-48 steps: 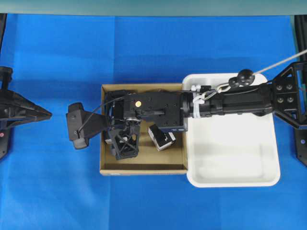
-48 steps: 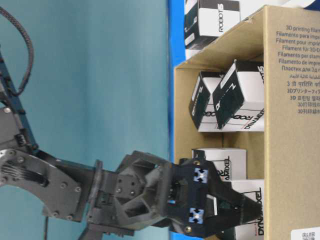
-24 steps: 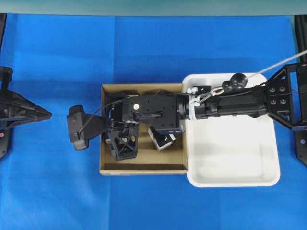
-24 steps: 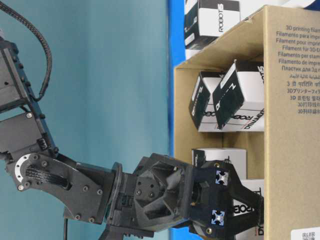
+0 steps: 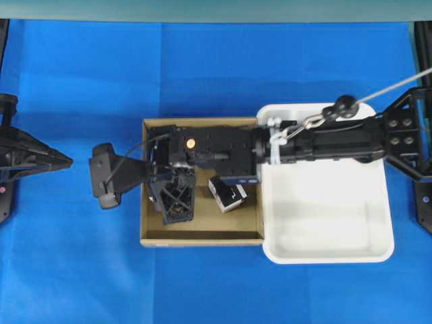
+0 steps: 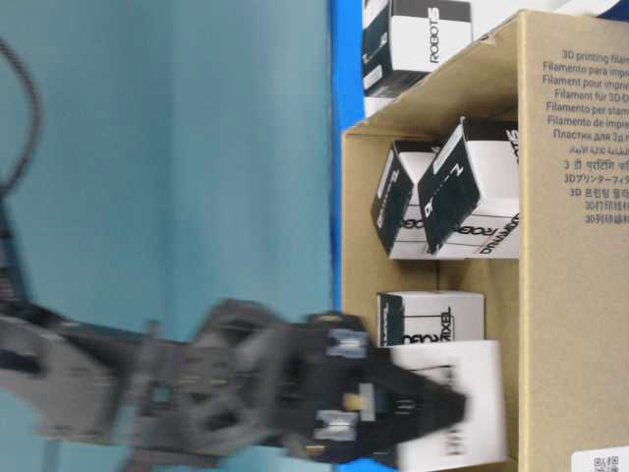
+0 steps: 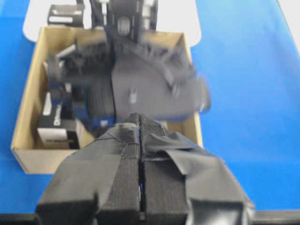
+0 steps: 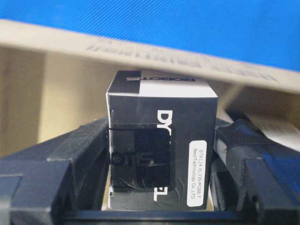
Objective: Pick a box that is randomly placed inside the cardboard box.
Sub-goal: 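Lift the held cube out of the box and carry it right over the tray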
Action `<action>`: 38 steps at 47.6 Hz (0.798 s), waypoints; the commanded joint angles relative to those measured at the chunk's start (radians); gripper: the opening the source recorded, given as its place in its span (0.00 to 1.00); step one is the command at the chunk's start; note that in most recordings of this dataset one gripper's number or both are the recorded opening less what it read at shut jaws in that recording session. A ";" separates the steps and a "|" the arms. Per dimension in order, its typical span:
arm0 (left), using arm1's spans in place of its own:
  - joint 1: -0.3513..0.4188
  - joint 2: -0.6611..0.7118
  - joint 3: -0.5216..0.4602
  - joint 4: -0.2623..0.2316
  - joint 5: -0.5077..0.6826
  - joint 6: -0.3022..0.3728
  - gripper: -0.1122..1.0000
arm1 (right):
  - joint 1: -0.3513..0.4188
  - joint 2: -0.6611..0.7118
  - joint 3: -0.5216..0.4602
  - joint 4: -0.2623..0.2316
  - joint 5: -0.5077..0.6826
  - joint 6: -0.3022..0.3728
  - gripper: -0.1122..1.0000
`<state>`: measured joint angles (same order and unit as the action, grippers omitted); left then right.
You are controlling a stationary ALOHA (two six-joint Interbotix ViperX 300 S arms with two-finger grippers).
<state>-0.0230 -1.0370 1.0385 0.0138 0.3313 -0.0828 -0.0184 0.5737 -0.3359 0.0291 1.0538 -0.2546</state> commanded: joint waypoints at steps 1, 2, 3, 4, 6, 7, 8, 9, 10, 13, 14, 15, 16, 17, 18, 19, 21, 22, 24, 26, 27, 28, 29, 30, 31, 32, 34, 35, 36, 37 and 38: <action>0.005 0.006 -0.028 0.003 -0.005 0.002 0.04 | -0.014 -0.046 -0.043 0.009 0.046 0.003 0.65; 0.005 0.006 -0.028 0.003 -0.005 0.002 0.04 | -0.020 -0.060 -0.054 0.011 0.063 0.003 0.65; 0.006 0.006 -0.029 0.003 -0.005 0.002 0.04 | -0.023 -0.067 -0.060 0.011 0.077 0.002 0.65; 0.006 0.006 -0.028 0.003 -0.005 0.002 0.04 | -0.025 -0.075 -0.067 0.011 0.091 0.003 0.65; 0.008 0.006 -0.028 0.003 -0.005 0.002 0.04 | -0.031 -0.094 -0.081 0.012 0.114 0.003 0.65; 0.006 0.006 -0.028 0.003 -0.006 0.002 0.04 | -0.032 -0.103 -0.087 0.012 0.126 0.003 0.65; 0.006 0.006 -0.028 0.003 -0.006 0.002 0.04 | -0.035 -0.114 -0.094 0.012 0.138 0.003 0.65; 0.006 0.006 -0.028 0.003 -0.005 0.002 0.04 | -0.038 -0.124 -0.098 0.012 0.152 0.003 0.65; 0.006 0.006 -0.028 0.003 -0.006 0.002 0.04 | -0.040 -0.133 -0.101 0.014 0.164 0.003 0.65; 0.006 0.006 -0.028 0.003 -0.005 0.002 0.04 | -0.049 -0.184 -0.103 0.021 0.209 0.000 0.65; 0.006 0.006 -0.028 0.003 -0.005 0.002 0.04 | -0.052 -0.199 -0.101 0.023 0.219 0.000 0.65; 0.006 0.006 -0.028 0.003 -0.005 0.002 0.04 | -0.055 -0.216 -0.100 0.023 0.229 0.002 0.65; 0.008 0.006 -0.028 0.003 -0.005 0.002 0.04 | -0.060 -0.233 -0.097 0.025 0.239 0.002 0.65; 0.008 0.006 -0.028 0.003 -0.005 0.002 0.04 | -0.061 -0.250 -0.094 0.025 0.250 0.003 0.65; 0.006 0.006 -0.028 0.003 -0.005 0.002 0.04 | -0.064 -0.267 -0.089 0.025 0.258 0.003 0.65; 0.006 0.008 -0.028 0.003 -0.005 0.002 0.04 | -0.067 -0.285 -0.086 0.026 0.264 0.003 0.65; 0.008 0.008 -0.026 0.003 -0.005 0.002 0.04 | -0.071 -0.319 -0.075 0.025 0.279 0.006 0.65; 0.008 0.008 -0.026 0.003 -0.005 0.002 0.04 | -0.074 -0.339 -0.067 0.025 0.285 0.011 0.65; 0.008 0.008 -0.026 0.003 -0.003 0.002 0.04 | -0.075 -0.374 -0.051 0.025 0.299 0.025 0.65; 0.008 0.008 -0.026 0.003 -0.002 0.002 0.04 | -0.077 -0.416 -0.025 0.026 0.313 0.044 0.65; 0.009 0.008 -0.026 0.003 0.000 0.002 0.04 | -0.078 -0.431 -0.011 0.026 0.319 0.052 0.65; 0.009 0.008 -0.026 0.003 0.000 0.002 0.04 | -0.078 -0.446 0.006 0.025 0.324 0.057 0.65; 0.009 0.008 -0.026 0.002 0.000 0.002 0.04 | -0.078 -0.462 0.023 0.025 0.327 0.061 0.65; 0.009 0.008 -0.026 0.003 0.000 0.002 0.04 | -0.078 -0.477 0.041 0.025 0.330 0.066 0.65; 0.009 0.008 -0.026 0.003 0.000 0.002 0.04 | -0.080 -0.492 0.061 0.025 0.330 0.071 0.65; 0.011 0.008 -0.026 0.003 0.000 0.002 0.04 | -0.080 -0.506 0.081 0.026 0.330 0.072 0.65; 0.011 0.008 -0.026 0.003 0.000 0.002 0.04 | -0.080 -0.535 0.126 0.026 0.327 0.077 0.65; 0.012 0.008 -0.026 0.003 0.000 0.002 0.04 | -0.078 -0.554 0.156 0.025 0.321 0.081 0.65; 0.014 0.008 -0.026 0.003 0.000 0.003 0.04 | -0.080 -0.566 0.178 0.025 0.316 0.086 0.65; 0.014 0.008 -0.026 0.003 0.000 0.002 0.04 | -0.078 -0.577 0.198 0.025 0.310 0.091 0.65; 0.015 0.009 -0.026 0.003 0.000 0.002 0.04 | -0.078 -0.589 0.219 0.025 0.304 0.094 0.65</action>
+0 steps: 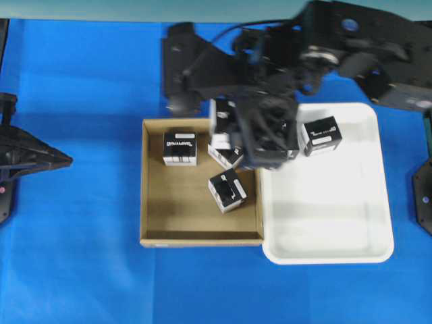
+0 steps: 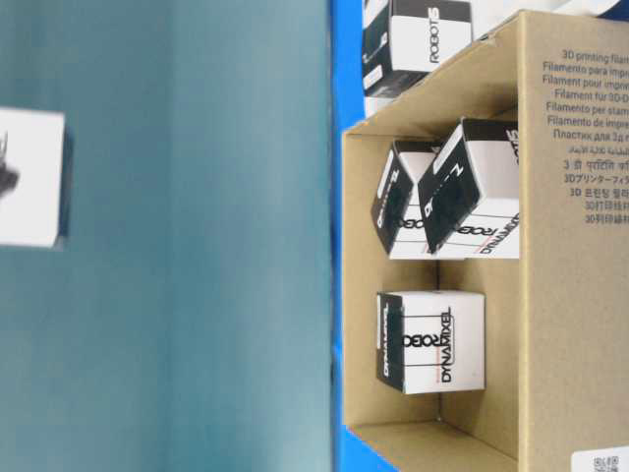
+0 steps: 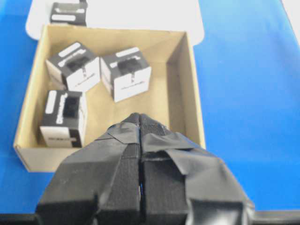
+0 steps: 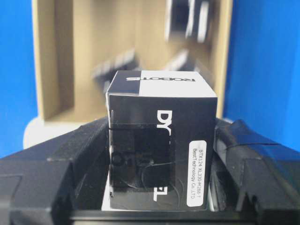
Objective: Pick a box that is randomly placed inside the cardboard box.
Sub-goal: 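Lift the held cube out of the box and carry it right over the tray, then lower the held cube into the white tray below the other cubes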
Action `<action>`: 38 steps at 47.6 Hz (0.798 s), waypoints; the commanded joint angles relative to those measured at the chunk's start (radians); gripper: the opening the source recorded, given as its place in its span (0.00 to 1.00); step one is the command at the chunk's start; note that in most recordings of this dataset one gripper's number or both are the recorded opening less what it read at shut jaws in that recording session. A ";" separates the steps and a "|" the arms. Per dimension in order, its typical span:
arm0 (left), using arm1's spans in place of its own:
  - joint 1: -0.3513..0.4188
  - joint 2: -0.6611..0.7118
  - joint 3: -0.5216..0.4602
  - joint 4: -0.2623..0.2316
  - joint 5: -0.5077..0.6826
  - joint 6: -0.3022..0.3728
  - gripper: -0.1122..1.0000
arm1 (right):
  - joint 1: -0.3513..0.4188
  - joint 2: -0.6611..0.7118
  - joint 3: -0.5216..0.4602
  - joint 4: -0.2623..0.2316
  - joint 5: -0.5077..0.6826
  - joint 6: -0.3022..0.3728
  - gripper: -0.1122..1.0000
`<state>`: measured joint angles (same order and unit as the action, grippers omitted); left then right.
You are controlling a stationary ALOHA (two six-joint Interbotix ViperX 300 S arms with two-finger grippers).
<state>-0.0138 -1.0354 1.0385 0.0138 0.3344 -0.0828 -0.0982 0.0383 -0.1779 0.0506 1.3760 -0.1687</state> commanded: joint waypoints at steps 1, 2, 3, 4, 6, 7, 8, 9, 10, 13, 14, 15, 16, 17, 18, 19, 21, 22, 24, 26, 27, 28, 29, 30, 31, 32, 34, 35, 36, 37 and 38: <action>0.008 0.006 -0.026 0.003 -0.003 0.003 0.04 | 0.002 -0.064 0.080 0.005 -0.025 0.011 0.65; 0.009 0.006 -0.026 0.002 -0.003 0.003 0.04 | 0.002 -0.077 0.103 0.003 -0.031 0.014 0.65; 0.011 0.006 -0.026 0.003 -0.003 0.002 0.04 | 0.002 -0.086 0.124 0.005 -0.037 0.018 0.65; 0.011 0.008 -0.026 0.003 -0.003 0.002 0.04 | 0.002 -0.097 0.147 0.005 -0.041 0.021 0.65; 0.014 0.006 -0.026 0.003 -0.003 0.002 0.04 | 0.000 -0.123 0.201 0.008 -0.063 0.032 0.65; 0.015 0.006 -0.026 0.003 -0.003 0.002 0.04 | 0.002 -0.132 0.221 0.009 -0.075 0.038 0.65; 0.015 0.008 -0.026 0.003 -0.003 0.002 0.04 | 0.000 -0.143 0.242 0.011 -0.089 0.044 0.65; 0.015 0.008 -0.026 0.002 -0.003 0.000 0.04 | 0.002 -0.153 0.262 0.011 -0.104 0.051 0.65; 0.017 0.008 -0.026 0.003 -0.003 0.000 0.04 | 0.002 -0.163 0.281 0.012 -0.121 0.057 0.65; 0.015 0.006 -0.026 0.002 -0.003 0.000 0.04 | 0.002 -0.195 0.334 0.012 -0.176 0.072 0.65; 0.017 0.008 -0.026 0.003 -0.003 0.000 0.04 | 0.000 -0.210 0.362 0.012 -0.198 0.078 0.65; 0.015 0.006 -0.026 0.003 -0.003 0.000 0.04 | 0.002 -0.219 0.382 0.012 -0.212 0.081 0.65; 0.015 0.006 -0.026 0.003 -0.003 0.000 0.04 | 0.002 -0.227 0.402 0.012 -0.225 0.083 0.65; 0.015 0.008 -0.026 0.003 -0.003 -0.002 0.04 | 0.000 -0.236 0.422 0.012 -0.238 0.084 0.65; 0.017 0.008 -0.026 0.003 -0.003 -0.002 0.04 | 0.002 -0.244 0.442 0.012 -0.249 0.089 0.65; 0.015 0.008 -0.026 0.003 -0.003 -0.002 0.04 | 0.002 -0.252 0.463 0.012 -0.255 0.091 0.65; 0.015 0.008 -0.025 0.002 -0.003 -0.003 0.04 | 0.003 -0.267 0.520 0.012 -0.273 0.097 0.65; 0.015 0.008 -0.026 0.003 -0.003 -0.003 0.04 | 0.003 -0.270 0.538 0.014 -0.281 0.100 0.65; 0.015 0.008 -0.025 0.003 -0.003 -0.003 0.04 | 0.006 -0.275 0.577 0.012 -0.296 0.107 0.65; 0.015 0.008 -0.026 0.003 -0.003 -0.003 0.04 | 0.008 -0.275 0.614 0.012 -0.318 0.115 0.65; 0.015 0.008 -0.025 0.003 -0.003 -0.002 0.04 | 0.009 -0.275 0.626 0.012 -0.328 0.117 0.65; 0.015 0.008 -0.026 0.002 -0.003 -0.002 0.04 | 0.009 -0.275 0.640 0.012 -0.337 0.118 0.65; 0.015 0.008 -0.026 0.003 -0.003 -0.002 0.04 | 0.012 -0.275 0.650 0.012 -0.347 0.120 0.65; 0.015 0.008 -0.026 0.002 -0.003 -0.003 0.04 | 0.012 -0.273 0.661 0.012 -0.357 0.120 0.65; 0.015 0.008 -0.026 0.002 -0.003 -0.002 0.04 | 0.012 -0.273 0.672 0.012 -0.368 0.120 0.65; 0.015 0.009 -0.025 0.003 -0.003 -0.003 0.04 | 0.014 -0.273 0.681 0.012 -0.382 0.120 0.65; 0.015 0.008 -0.025 0.002 -0.003 -0.002 0.04 | 0.015 -0.273 0.698 0.012 -0.405 0.120 0.65; 0.015 0.008 -0.025 0.003 -0.003 -0.002 0.04 | 0.015 -0.273 0.707 0.012 -0.417 0.120 0.65; 0.015 0.008 -0.025 0.002 -0.003 -0.002 0.04 | 0.017 -0.272 0.716 0.012 -0.430 0.118 0.65; 0.015 0.008 -0.025 0.003 -0.003 -0.002 0.04 | 0.017 -0.270 0.723 0.012 -0.440 0.118 0.65; 0.015 0.008 -0.026 0.003 -0.003 -0.002 0.04 | 0.018 -0.268 0.730 0.012 -0.451 0.118 0.65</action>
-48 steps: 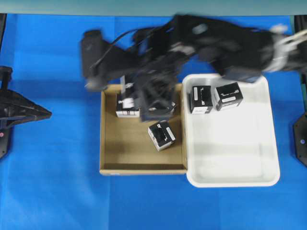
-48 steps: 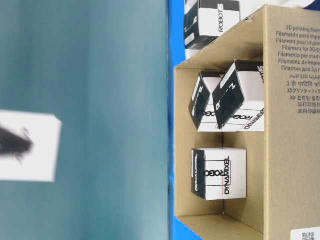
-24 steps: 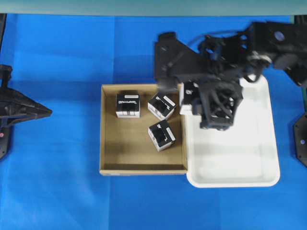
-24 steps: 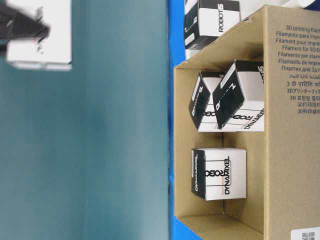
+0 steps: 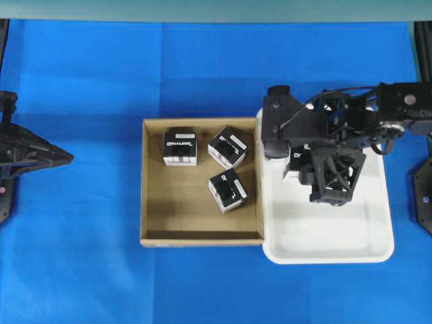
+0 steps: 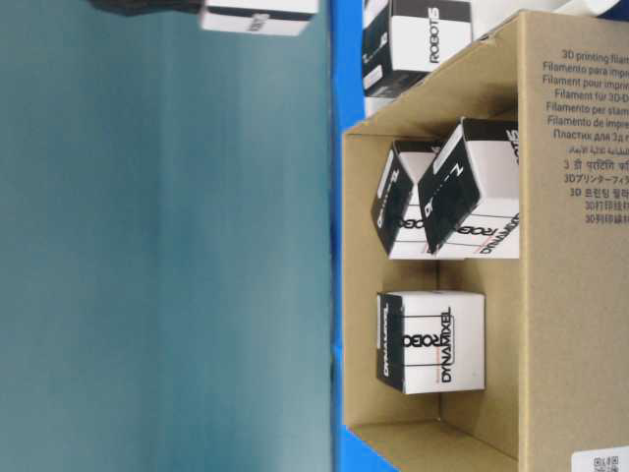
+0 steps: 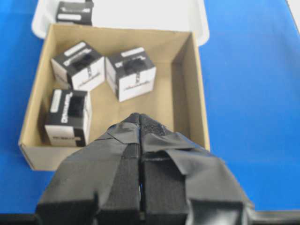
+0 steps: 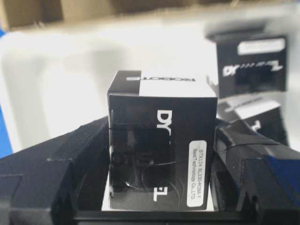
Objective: Pick a box that is randomly placed inside the cardboard box.
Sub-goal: 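Lower the held cube into the white tray below the other cubes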
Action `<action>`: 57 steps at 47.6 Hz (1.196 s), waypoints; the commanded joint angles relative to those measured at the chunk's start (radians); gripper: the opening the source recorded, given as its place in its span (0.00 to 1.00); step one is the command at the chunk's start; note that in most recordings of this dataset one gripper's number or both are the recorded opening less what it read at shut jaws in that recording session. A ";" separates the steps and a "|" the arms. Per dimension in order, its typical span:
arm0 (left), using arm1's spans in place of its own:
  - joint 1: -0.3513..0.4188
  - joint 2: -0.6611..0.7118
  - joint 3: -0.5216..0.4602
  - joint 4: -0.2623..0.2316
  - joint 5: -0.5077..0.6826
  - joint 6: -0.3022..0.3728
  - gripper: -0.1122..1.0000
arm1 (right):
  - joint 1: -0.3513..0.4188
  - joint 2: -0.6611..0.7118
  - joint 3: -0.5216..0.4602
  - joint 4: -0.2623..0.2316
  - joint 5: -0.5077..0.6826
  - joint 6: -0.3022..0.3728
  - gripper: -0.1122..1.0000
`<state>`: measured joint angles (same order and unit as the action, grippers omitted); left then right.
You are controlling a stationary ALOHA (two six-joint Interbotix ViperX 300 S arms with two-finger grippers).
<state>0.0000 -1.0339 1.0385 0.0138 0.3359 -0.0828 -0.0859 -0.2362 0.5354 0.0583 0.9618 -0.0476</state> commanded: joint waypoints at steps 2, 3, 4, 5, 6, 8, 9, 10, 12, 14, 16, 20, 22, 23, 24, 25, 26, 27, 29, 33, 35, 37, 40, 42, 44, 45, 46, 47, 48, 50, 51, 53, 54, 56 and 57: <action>0.002 0.006 -0.026 0.003 -0.005 -0.002 0.04 | 0.009 0.009 0.034 0.005 -0.061 -0.005 0.65; 0.002 0.006 -0.026 0.003 -0.005 -0.003 0.04 | 0.012 0.012 0.038 0.005 -0.067 -0.005 0.65; 0.002 0.006 -0.025 0.003 -0.005 -0.003 0.04 | 0.012 0.015 0.044 0.005 -0.075 -0.006 0.65; 0.002 0.006 -0.026 0.003 -0.005 -0.003 0.04 | 0.014 0.018 0.051 0.005 -0.083 -0.006 0.65; 0.002 0.006 -0.026 0.003 -0.005 -0.002 0.04 | 0.015 0.021 0.057 0.005 -0.091 -0.006 0.65; 0.002 0.006 -0.026 0.003 -0.005 -0.003 0.04 | 0.018 0.029 0.072 0.005 -0.106 -0.008 0.65; 0.002 0.006 -0.026 0.003 -0.005 -0.002 0.04 | 0.018 0.035 0.078 0.005 -0.114 -0.008 0.65; 0.002 0.006 -0.026 0.003 -0.005 -0.002 0.04 | 0.021 0.040 0.084 0.005 -0.121 -0.009 0.65; 0.002 0.006 -0.026 0.003 -0.005 -0.002 0.04 | 0.023 0.052 0.095 0.003 -0.138 -0.009 0.65; 0.002 0.006 -0.026 0.003 -0.005 -0.002 0.04 | 0.028 0.069 0.107 0.002 -0.164 -0.011 0.65; 0.002 0.006 -0.026 0.003 -0.005 -0.003 0.04 | 0.029 0.083 0.112 0.000 -0.184 -0.011 0.65; 0.002 0.006 -0.026 0.003 -0.008 -0.003 0.04 | 0.034 0.109 0.118 -0.002 -0.219 -0.012 0.65; 0.002 0.008 -0.026 0.002 -0.009 -0.003 0.04 | 0.034 0.120 0.120 -0.002 -0.235 -0.014 0.65; 0.002 0.008 -0.026 0.003 -0.009 -0.003 0.04 | 0.034 0.126 0.121 -0.003 -0.239 -0.014 0.65; 0.002 0.006 -0.026 0.002 -0.009 -0.003 0.04 | 0.034 0.132 0.121 -0.003 -0.245 -0.015 0.65; 0.000 0.008 -0.028 0.003 -0.009 -0.003 0.04 | 0.034 0.141 0.124 -0.005 -0.252 -0.018 0.65; 0.000 0.006 -0.028 0.003 -0.009 -0.003 0.04 | 0.034 0.147 0.126 -0.008 -0.256 -0.021 0.65; 0.002 0.008 -0.026 0.003 -0.009 -0.003 0.04 | 0.034 0.152 0.130 -0.011 -0.261 -0.021 0.65; 0.002 0.008 -0.026 0.003 -0.009 -0.003 0.04 | 0.034 0.163 0.141 -0.018 -0.270 -0.023 0.65; 0.000 0.008 -0.026 0.002 -0.009 -0.003 0.04 | 0.034 0.179 0.160 -0.026 -0.296 -0.031 0.65; 0.002 0.008 -0.025 0.003 -0.009 -0.003 0.04 | 0.034 0.190 0.167 -0.026 -0.314 -0.035 0.65; 0.002 0.008 -0.026 0.003 -0.009 -0.003 0.04 | 0.034 0.195 0.170 -0.026 -0.330 -0.037 0.65; 0.000 0.008 -0.026 0.003 -0.009 -0.003 0.04 | 0.034 0.201 0.173 -0.026 -0.348 -0.037 0.65; -0.002 0.008 -0.026 0.003 -0.009 -0.003 0.04 | 0.034 0.206 0.173 -0.028 -0.357 -0.037 0.65; -0.002 0.008 -0.025 0.002 -0.009 -0.003 0.04 | 0.034 0.209 0.173 -0.029 -0.368 -0.037 0.65; -0.002 0.008 -0.025 0.003 -0.009 -0.003 0.04 | 0.034 0.212 0.173 -0.029 -0.371 -0.037 0.65; -0.002 0.008 -0.025 0.003 -0.009 -0.003 0.04 | 0.034 0.213 0.173 -0.031 -0.374 -0.038 0.65; -0.002 0.008 -0.025 0.003 -0.008 -0.003 0.04 | 0.034 0.216 0.175 -0.029 -0.377 -0.038 0.65; -0.002 0.008 -0.025 0.003 -0.009 -0.003 0.04 | 0.034 0.219 0.175 -0.031 -0.379 -0.040 0.65; -0.002 0.008 -0.025 0.003 -0.008 -0.003 0.04 | 0.034 0.224 0.176 -0.031 -0.379 -0.040 0.65; -0.002 0.009 -0.025 0.003 -0.009 -0.003 0.04 | 0.034 0.227 0.176 -0.031 -0.379 -0.041 0.65; -0.002 0.012 -0.025 0.003 -0.009 -0.003 0.04 | 0.034 0.232 0.178 -0.031 -0.379 -0.048 0.65; -0.002 0.012 -0.025 0.003 -0.009 -0.003 0.04 | 0.034 0.233 0.178 -0.029 -0.380 -0.048 0.65; -0.002 0.012 -0.025 0.003 -0.011 -0.003 0.04 | 0.034 0.236 0.178 -0.031 -0.382 -0.051 0.65; -0.002 0.012 -0.025 0.003 -0.011 -0.003 0.04 | 0.034 0.236 0.178 -0.031 -0.382 -0.051 0.65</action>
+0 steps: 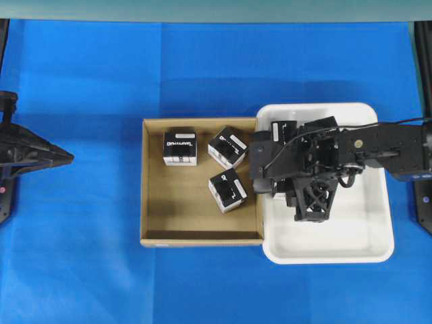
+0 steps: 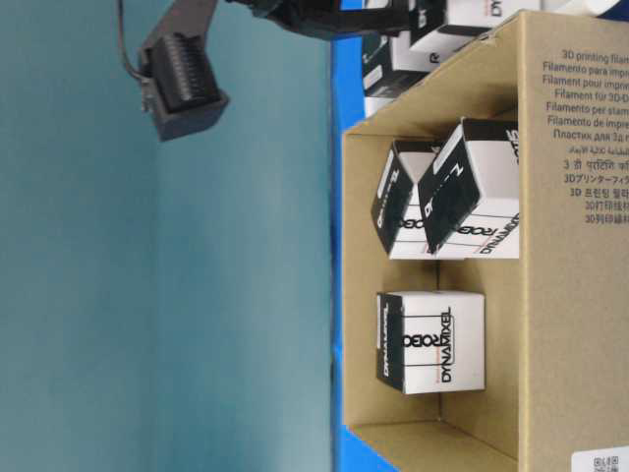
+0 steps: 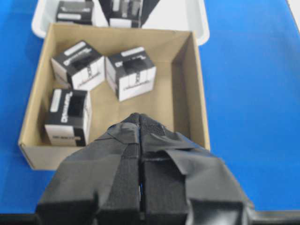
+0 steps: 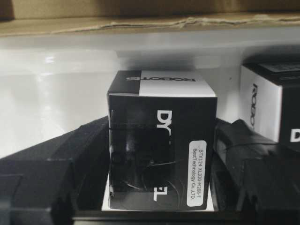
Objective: Pick a box that is randomly placed inside the cardboard box.
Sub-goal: 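Lower the held cube into the white tray below the other cubes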
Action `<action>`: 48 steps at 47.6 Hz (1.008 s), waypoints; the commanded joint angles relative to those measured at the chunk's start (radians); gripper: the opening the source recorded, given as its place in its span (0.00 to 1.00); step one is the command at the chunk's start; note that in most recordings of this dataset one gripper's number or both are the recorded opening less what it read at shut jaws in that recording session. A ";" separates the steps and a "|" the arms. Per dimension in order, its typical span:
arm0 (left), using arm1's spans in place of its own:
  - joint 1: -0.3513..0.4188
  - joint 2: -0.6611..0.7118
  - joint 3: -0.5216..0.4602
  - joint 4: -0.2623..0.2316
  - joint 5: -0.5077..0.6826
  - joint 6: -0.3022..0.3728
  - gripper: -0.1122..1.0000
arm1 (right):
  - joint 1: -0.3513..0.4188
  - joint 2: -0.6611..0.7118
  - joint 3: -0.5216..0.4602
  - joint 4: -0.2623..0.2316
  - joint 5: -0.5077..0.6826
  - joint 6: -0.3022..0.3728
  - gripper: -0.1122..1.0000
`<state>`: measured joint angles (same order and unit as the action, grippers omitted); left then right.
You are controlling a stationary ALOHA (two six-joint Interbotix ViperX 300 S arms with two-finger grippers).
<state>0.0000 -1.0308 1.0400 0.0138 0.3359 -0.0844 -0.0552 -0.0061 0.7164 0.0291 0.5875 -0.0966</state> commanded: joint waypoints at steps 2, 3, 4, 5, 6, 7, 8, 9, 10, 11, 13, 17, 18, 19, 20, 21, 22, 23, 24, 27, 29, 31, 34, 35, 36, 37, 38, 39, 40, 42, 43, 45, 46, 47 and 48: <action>-0.002 0.011 -0.026 0.003 -0.011 -0.002 0.04 | 0.003 0.008 -0.003 0.000 -0.008 -0.003 0.65; -0.002 0.009 -0.026 0.003 -0.011 -0.002 0.04 | 0.003 0.008 -0.003 0.000 -0.008 -0.002 0.65; -0.002 0.011 -0.026 0.003 -0.011 -0.002 0.04 | 0.003 0.008 -0.003 0.000 -0.009 -0.002 0.65; -0.002 0.009 -0.026 0.003 -0.011 -0.002 0.04 | 0.003 0.008 -0.003 -0.002 -0.012 -0.002 0.65; -0.002 0.011 -0.026 0.003 -0.011 -0.002 0.04 | 0.003 0.008 -0.003 -0.002 -0.017 -0.003 0.65; -0.002 0.009 -0.026 0.003 -0.011 -0.002 0.04 | 0.003 0.008 -0.003 -0.002 -0.023 -0.003 0.65; -0.002 0.009 -0.026 0.003 -0.012 -0.002 0.04 | 0.003 0.008 -0.003 -0.002 -0.025 -0.005 0.65; -0.002 0.009 -0.026 0.003 -0.012 -0.002 0.04 | 0.003 0.008 -0.003 -0.002 -0.028 -0.005 0.65; -0.005 0.009 -0.026 0.003 -0.012 -0.002 0.04 | 0.002 0.008 -0.003 0.000 -0.029 -0.003 0.65; -0.005 0.009 -0.026 0.003 -0.012 -0.002 0.04 | 0.000 0.008 -0.003 -0.002 -0.031 0.000 0.65; -0.003 0.009 -0.026 0.003 -0.012 -0.002 0.04 | -0.002 0.009 -0.003 -0.002 -0.031 0.003 0.65; -0.005 0.011 -0.026 0.003 -0.012 -0.002 0.04 | -0.005 0.011 -0.003 -0.002 -0.031 0.002 0.65; -0.003 0.011 -0.026 0.003 -0.012 -0.002 0.04 | -0.005 0.011 -0.003 -0.002 -0.031 0.002 0.65; -0.003 0.011 -0.026 0.003 -0.012 -0.002 0.04 | -0.005 0.011 -0.003 -0.002 -0.031 0.003 0.65; -0.005 0.009 -0.026 0.003 -0.012 -0.002 0.04 | -0.006 0.011 -0.003 -0.002 -0.029 0.003 0.65; -0.003 0.009 -0.026 0.003 -0.012 -0.002 0.04 | -0.006 0.011 -0.005 -0.002 -0.031 0.003 0.65; -0.005 0.011 -0.026 0.003 -0.012 -0.002 0.04 | -0.006 0.011 -0.005 -0.002 -0.029 0.003 0.65; -0.003 0.009 -0.026 0.003 -0.012 -0.002 0.04 | -0.008 0.012 -0.006 -0.002 -0.029 0.003 0.65; -0.003 0.009 -0.026 0.003 -0.012 -0.002 0.04 | -0.008 0.012 -0.006 -0.002 -0.029 0.005 0.66; -0.005 0.009 -0.026 0.003 -0.012 -0.002 0.04 | -0.008 0.014 -0.008 0.000 -0.028 0.005 0.66; -0.005 0.009 -0.026 0.003 -0.012 0.000 0.04 | -0.008 0.014 -0.008 0.000 -0.028 0.005 0.66; -0.005 0.011 -0.026 0.002 -0.012 0.000 0.04 | -0.011 0.014 -0.009 0.000 -0.028 0.006 0.66; -0.005 0.009 -0.026 0.003 -0.012 0.002 0.04 | -0.014 0.014 -0.009 0.000 -0.026 0.011 0.72; -0.005 0.008 -0.026 0.003 -0.012 0.000 0.04 | -0.014 0.014 -0.009 0.000 -0.026 0.011 0.76; -0.005 0.008 -0.026 0.003 -0.011 0.000 0.04 | -0.014 0.014 -0.009 0.000 -0.026 0.011 0.81; -0.005 0.008 -0.026 0.003 -0.011 0.000 0.04 | -0.014 0.014 -0.009 0.000 -0.026 0.011 0.86; -0.005 0.008 -0.025 0.003 -0.011 0.000 0.04 | -0.015 0.014 -0.009 0.000 -0.029 0.011 0.90; -0.005 0.008 -0.025 0.003 -0.011 0.000 0.04 | -0.015 0.014 -0.009 0.000 -0.031 0.011 0.93; -0.005 0.008 -0.026 0.003 -0.011 0.000 0.04 | -0.015 0.014 -0.009 -0.002 -0.031 0.012 0.96; -0.005 0.009 -0.025 0.003 -0.011 -0.002 0.04 | -0.017 0.014 -0.011 0.000 -0.031 0.012 0.99; -0.005 0.009 -0.025 0.003 -0.011 -0.002 0.04 | -0.017 0.014 -0.011 0.000 -0.032 0.012 0.99; -0.005 0.011 -0.025 0.003 -0.011 -0.002 0.04 | -0.015 0.014 -0.011 0.000 -0.032 0.012 0.98; -0.005 0.009 -0.023 0.003 -0.011 -0.002 0.04 | -0.015 0.012 -0.012 0.000 -0.032 0.012 0.97; -0.005 0.009 -0.025 0.003 -0.012 -0.002 0.04 | -0.017 0.012 -0.012 -0.002 -0.032 0.012 0.97; -0.005 0.011 -0.025 0.003 -0.012 -0.002 0.04 | -0.017 0.011 -0.014 0.000 -0.032 0.012 0.97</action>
<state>-0.0031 -1.0293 1.0385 0.0138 0.3329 -0.0844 -0.0736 0.0046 0.7148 0.0291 0.5614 -0.0844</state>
